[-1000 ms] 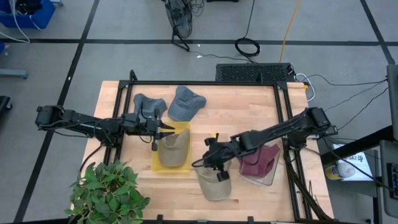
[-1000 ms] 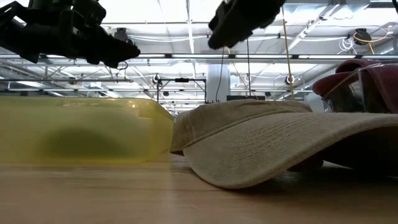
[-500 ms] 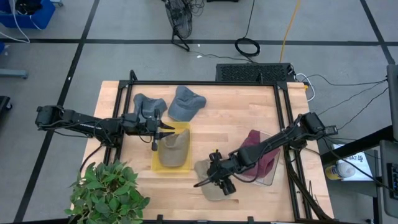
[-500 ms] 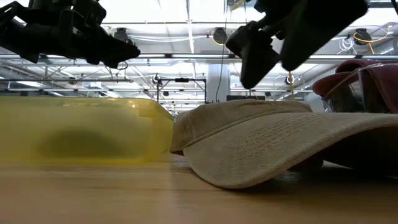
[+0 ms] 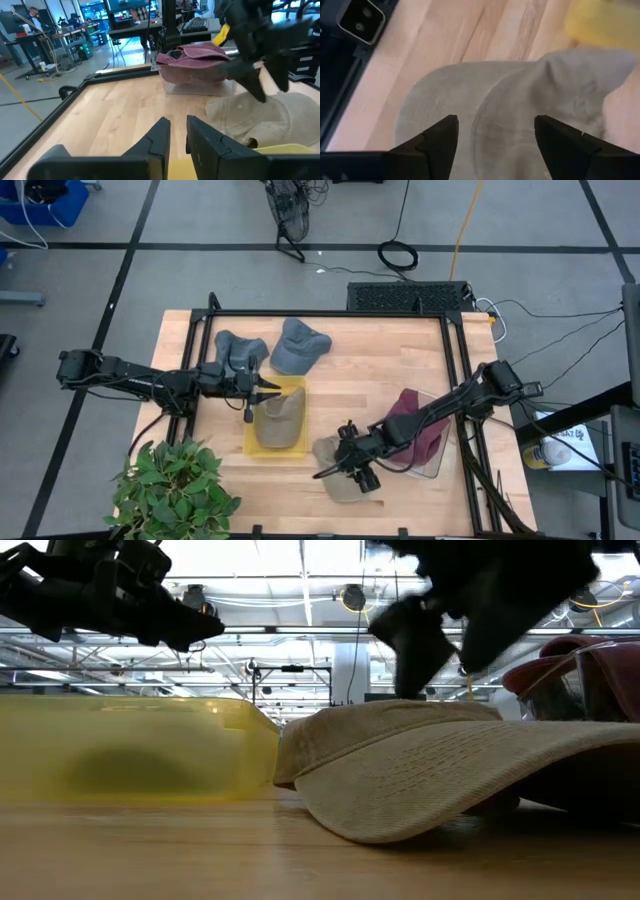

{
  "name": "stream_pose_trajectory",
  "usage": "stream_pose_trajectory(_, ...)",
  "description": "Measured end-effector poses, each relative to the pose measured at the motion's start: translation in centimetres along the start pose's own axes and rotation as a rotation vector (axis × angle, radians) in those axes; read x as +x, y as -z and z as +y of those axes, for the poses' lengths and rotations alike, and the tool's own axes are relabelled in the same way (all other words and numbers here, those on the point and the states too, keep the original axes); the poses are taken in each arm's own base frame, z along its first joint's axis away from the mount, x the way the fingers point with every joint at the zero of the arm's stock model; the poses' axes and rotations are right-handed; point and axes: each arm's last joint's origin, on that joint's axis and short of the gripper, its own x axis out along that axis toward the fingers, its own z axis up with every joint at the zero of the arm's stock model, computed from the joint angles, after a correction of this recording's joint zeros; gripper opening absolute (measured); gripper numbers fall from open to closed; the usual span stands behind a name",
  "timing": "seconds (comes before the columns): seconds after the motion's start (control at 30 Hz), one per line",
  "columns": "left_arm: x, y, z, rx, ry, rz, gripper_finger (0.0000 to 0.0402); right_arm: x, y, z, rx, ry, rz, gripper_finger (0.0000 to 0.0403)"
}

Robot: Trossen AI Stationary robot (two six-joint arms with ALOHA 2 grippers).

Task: Pick & Place hat
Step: Put the brown cap into the yellow bin

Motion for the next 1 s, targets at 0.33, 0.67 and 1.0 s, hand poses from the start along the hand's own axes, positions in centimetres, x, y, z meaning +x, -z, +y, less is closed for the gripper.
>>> stream_pose_trajectory(0.33, 0.0, 0.0, 0.0, 0.0, 0.001, 0.004, 0.0062, 2.0, 2.9, -0.9, 0.011, 0.025, -0.05, 0.0218)
stream_pose_trajectory(0.67, 0.0, 0.0, 0.0, -0.004, 0.001, 0.004, 0.0061, 2.1, 2.6, -0.8, -0.066, 0.024, -0.082, 0.0012)
stream_pose_trajectory(1.0, 0.0, -1.1, -0.2, -0.007, 0.004, -0.109, 0.0061, -2.2, 0.1, -0.1, -0.11, 0.045, -0.138, 0.0003)
